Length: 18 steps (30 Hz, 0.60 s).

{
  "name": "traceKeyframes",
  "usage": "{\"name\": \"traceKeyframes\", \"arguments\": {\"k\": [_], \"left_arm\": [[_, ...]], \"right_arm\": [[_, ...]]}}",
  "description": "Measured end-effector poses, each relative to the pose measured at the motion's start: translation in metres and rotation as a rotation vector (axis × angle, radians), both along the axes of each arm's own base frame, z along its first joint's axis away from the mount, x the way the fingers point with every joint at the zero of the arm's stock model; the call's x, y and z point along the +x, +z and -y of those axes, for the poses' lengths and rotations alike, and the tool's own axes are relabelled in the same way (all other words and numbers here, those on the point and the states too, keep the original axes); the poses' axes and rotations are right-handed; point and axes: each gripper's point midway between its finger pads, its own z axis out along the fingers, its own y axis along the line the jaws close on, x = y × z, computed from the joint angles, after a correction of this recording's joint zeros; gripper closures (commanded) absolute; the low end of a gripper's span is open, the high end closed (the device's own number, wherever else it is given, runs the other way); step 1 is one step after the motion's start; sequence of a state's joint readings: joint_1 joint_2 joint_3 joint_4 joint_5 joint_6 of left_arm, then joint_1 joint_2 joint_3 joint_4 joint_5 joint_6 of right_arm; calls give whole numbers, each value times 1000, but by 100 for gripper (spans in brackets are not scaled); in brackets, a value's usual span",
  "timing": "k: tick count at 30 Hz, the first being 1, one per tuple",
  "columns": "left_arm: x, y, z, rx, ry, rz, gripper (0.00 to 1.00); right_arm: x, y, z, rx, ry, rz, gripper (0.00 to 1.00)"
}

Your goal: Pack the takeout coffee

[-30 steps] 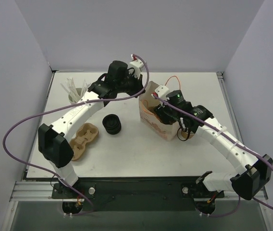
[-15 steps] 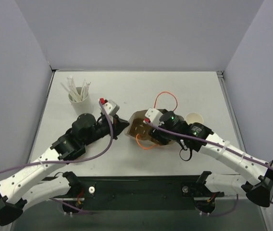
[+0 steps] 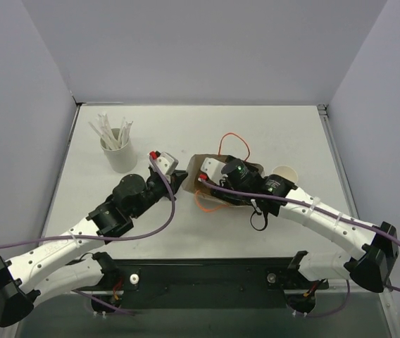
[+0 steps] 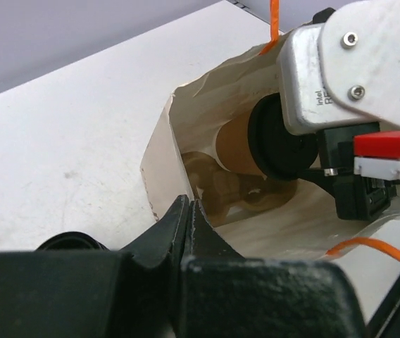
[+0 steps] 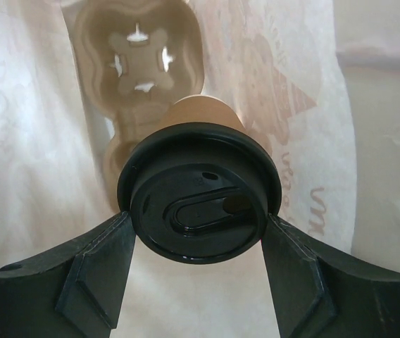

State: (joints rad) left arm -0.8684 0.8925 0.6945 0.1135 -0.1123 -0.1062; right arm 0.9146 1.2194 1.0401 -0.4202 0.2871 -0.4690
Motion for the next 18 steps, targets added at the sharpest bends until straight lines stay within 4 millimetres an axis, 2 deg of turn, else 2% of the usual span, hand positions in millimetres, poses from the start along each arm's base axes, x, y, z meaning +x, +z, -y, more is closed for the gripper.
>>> {"name": "traceKeyframes", "arguments": {"k": [4,8,13,18], "left_arm": [[8,6,-2,3,35,43,100],[3,13,-12,-56,55,68,100],[-9,2,-20,-93,51,46,100],[-20,-12,-15,-115,12,-4,100]], "right_arm": [[17,5,-1,-18,-5,39,46],[20,7,-2,-24,4,59,46],[17,7,-6,-15,23,67,46],[3,-11,-4,-30,52,40,47]]}}
